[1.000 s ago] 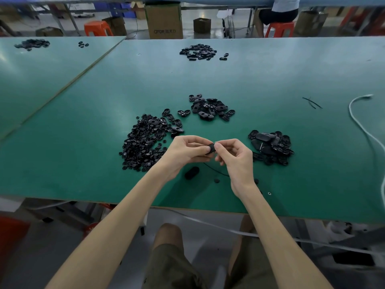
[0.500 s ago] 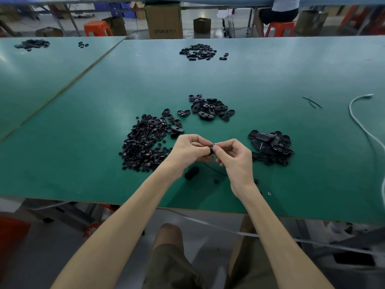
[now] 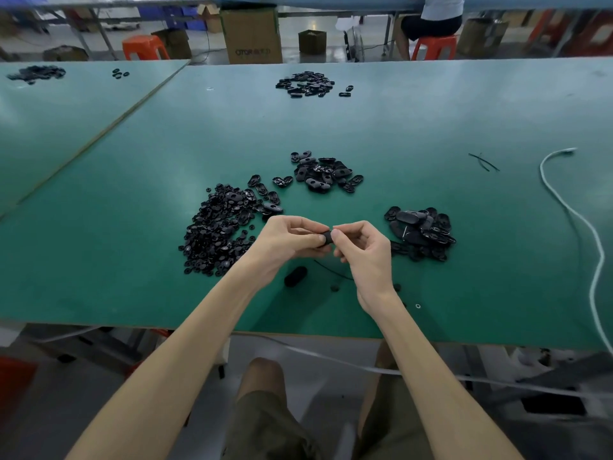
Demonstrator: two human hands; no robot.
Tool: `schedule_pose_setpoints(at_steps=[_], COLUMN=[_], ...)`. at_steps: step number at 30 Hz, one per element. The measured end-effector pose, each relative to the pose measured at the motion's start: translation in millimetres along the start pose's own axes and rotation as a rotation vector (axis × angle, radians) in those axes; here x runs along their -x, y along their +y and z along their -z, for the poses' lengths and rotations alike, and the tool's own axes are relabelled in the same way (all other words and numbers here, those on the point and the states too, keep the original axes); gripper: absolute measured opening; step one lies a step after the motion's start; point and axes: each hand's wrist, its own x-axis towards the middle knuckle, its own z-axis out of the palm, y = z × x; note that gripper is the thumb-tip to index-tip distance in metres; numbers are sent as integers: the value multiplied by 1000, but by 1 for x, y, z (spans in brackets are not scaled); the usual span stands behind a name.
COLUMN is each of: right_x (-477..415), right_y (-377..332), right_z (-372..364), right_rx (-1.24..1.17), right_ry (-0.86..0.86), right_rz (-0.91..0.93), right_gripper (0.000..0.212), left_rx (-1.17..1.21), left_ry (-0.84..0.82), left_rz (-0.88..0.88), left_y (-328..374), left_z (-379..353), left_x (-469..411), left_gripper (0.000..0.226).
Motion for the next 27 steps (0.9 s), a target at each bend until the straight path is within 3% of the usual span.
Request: schedule_pose_setpoints(at_steps=[9, 16, 19, 22, 25, 27], right_x=[-3, -5, -3, 0, -2, -1], right_y=[1, -1, -1, -4, -4, -3], right_z=[-2, -3, -1, -1, -3, -3], right_rx=[-30, 193, 130, 19, 85, 83], right_ry=[63, 12, 15, -1, 6, 1], right_rz=[-32, -75, -88, -116, -56, -29], right_gripper=[12, 17, 10, 9, 19, 14], left_rx=[-184, -446, -492, -562, -607, -680], left_ry=[132, -48, -96, -12, 103, 187], left_rz=[-173, -274, -275, -291, -294, -275], left_y=[25, 49, 49, 43, 38, 38], left_z=[-26, -90, -114, -120, -99, -73], left_x=[-14, -41, -50, -57, -59, -60], left_gripper=[16, 13, 19, 25, 32, 44])
